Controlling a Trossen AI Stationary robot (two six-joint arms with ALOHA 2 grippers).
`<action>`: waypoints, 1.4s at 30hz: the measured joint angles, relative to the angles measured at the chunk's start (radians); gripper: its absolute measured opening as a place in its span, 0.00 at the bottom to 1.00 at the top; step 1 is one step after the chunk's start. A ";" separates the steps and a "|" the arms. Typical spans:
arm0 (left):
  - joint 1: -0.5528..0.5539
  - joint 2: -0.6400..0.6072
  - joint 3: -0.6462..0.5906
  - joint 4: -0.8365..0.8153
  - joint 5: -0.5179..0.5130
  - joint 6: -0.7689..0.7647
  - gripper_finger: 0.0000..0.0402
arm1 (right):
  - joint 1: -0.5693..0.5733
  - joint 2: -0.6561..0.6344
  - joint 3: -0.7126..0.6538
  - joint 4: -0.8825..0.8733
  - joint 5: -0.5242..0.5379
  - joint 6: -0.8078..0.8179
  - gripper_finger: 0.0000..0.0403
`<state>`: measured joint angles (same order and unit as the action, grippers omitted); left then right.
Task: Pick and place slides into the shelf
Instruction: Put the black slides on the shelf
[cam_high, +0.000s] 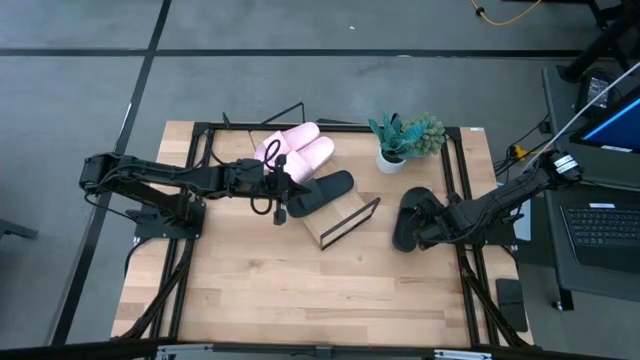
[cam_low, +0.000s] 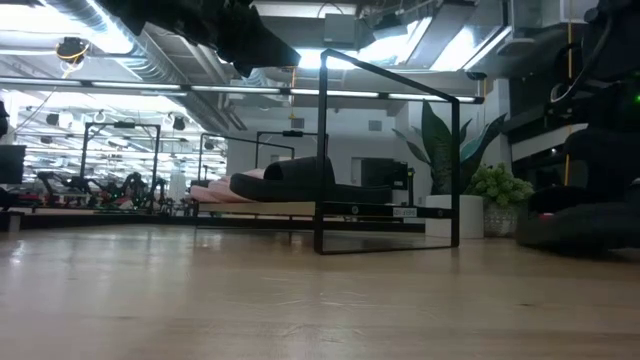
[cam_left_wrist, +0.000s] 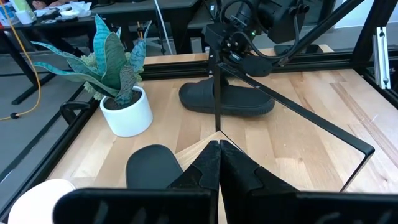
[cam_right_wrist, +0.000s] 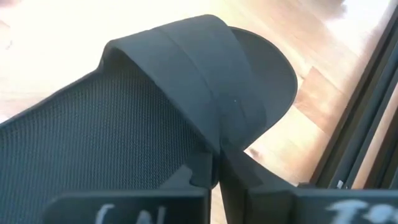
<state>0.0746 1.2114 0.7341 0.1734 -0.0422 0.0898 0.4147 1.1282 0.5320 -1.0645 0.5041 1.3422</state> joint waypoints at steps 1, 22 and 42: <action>0.000 0.000 0.000 0.000 0.000 0.000 0.00 | 0.000 0.000 0.000 0.000 0.000 0.000 0.03; 0.000 0.000 0.000 0.000 0.000 0.000 0.00 | 0.001 0.001 0.350 -0.382 0.246 -0.055 0.03; -0.019 0.000 0.000 0.045 0.012 -0.116 0.00 | 0.001 0.000 0.661 -0.184 0.615 -0.924 0.03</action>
<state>0.0558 1.2114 0.7341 0.2180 -0.0303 -0.0257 0.4152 1.1286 1.1931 -1.2488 1.1191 0.4179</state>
